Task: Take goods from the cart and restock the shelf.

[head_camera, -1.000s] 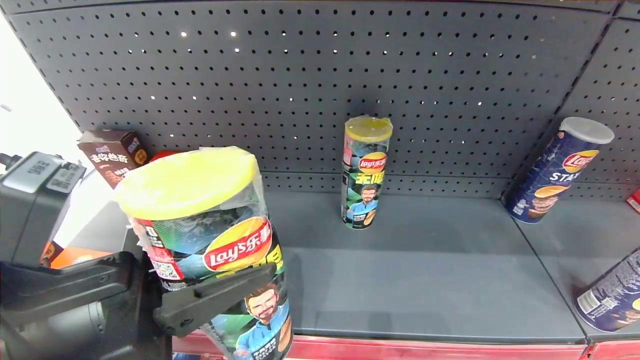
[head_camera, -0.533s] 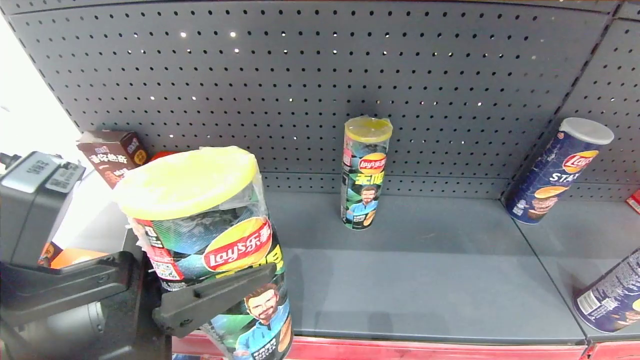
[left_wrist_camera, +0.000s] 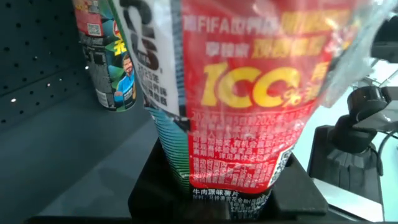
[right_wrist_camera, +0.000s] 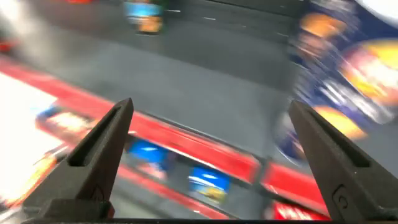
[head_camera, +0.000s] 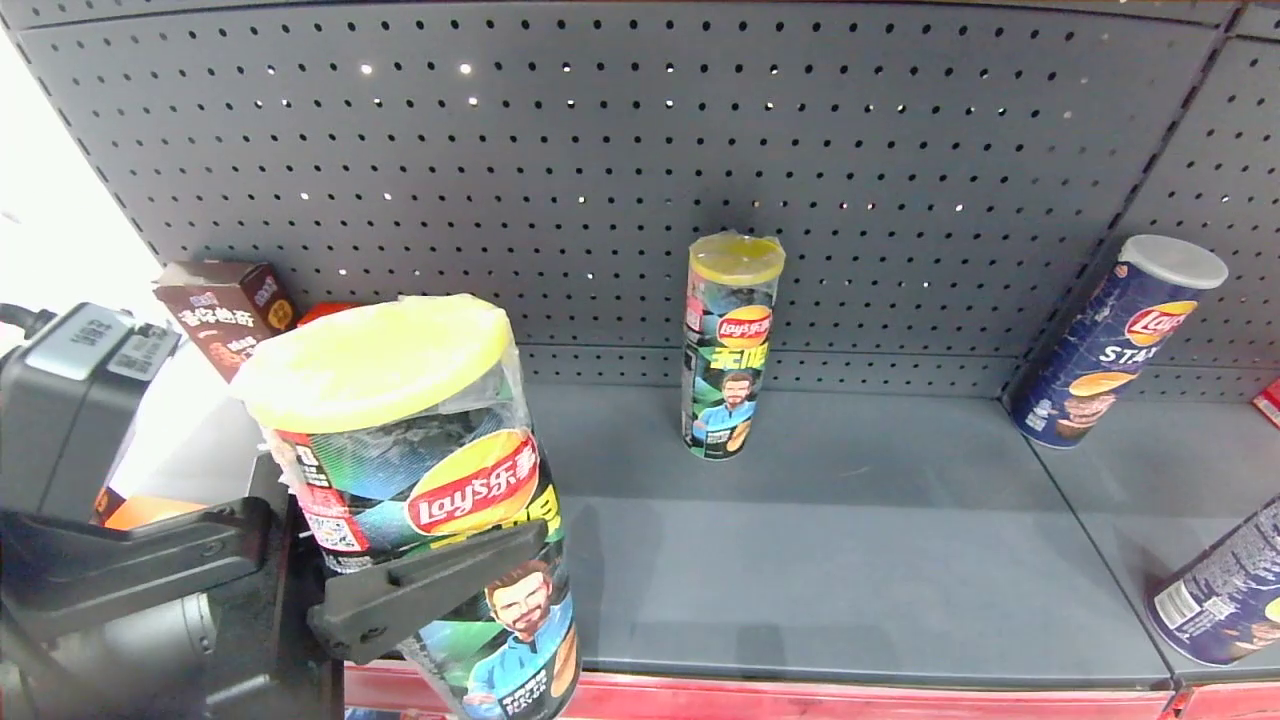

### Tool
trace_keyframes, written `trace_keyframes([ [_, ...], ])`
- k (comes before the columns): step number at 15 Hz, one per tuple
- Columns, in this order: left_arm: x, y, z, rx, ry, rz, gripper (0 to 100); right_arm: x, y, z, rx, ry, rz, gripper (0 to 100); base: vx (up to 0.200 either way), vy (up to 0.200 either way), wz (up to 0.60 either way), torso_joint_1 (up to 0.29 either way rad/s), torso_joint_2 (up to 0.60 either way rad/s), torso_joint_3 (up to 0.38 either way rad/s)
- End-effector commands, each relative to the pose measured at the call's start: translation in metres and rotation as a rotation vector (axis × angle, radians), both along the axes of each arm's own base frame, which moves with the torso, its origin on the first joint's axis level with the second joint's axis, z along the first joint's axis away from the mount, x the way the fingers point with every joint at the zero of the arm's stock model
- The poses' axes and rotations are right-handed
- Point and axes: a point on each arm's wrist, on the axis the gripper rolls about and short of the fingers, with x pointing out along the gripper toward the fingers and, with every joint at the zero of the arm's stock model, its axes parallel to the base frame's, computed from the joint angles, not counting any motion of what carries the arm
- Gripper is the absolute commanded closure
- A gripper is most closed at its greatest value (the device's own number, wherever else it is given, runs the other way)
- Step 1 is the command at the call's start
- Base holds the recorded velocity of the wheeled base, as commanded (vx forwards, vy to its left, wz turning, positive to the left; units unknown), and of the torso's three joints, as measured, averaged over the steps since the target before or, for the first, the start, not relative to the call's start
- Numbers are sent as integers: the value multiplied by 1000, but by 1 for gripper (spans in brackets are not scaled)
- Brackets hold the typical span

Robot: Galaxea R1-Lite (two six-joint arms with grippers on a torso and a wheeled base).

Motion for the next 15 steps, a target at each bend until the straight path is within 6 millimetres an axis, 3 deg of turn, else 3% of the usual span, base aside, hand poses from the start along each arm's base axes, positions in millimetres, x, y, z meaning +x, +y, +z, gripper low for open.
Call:
trace_keyframes([
  [1, 1, 1, -1, 1, 10, 8, 100, 32, 8, 20, -24, 122, 218, 0, 0, 0, 0, 0, 0, 0],
  [4, 4, 0, -2, 1, 25, 14, 100, 68, 28, 21, -107, 174, 379, 0, 0, 0, 0, 0, 0, 0],
  [5, 4, 0, -2, 0, 23, 14, 100, 76, 31, 22, -114, 170, 379, 0, 0, 0, 0, 0, 0, 0],
  [7, 5, -1, -5, 9, 34, 14, 100, 108, 49, 28, -122, 132, 339, 0, 0, 0, 0, 0, 0, 0],
  [8, 5, -1, -6, 10, 38, 14, 100, 126, 65, 29, -146, 153, 324, 0, 0, 0, 0, 0, 0, 0],
  [15, 7, 1, -8, 9, 59, 26, 100, 167, 111, 35, -189, 212, 395, 0, 0, 0, 0, 0, 0, 0],
])
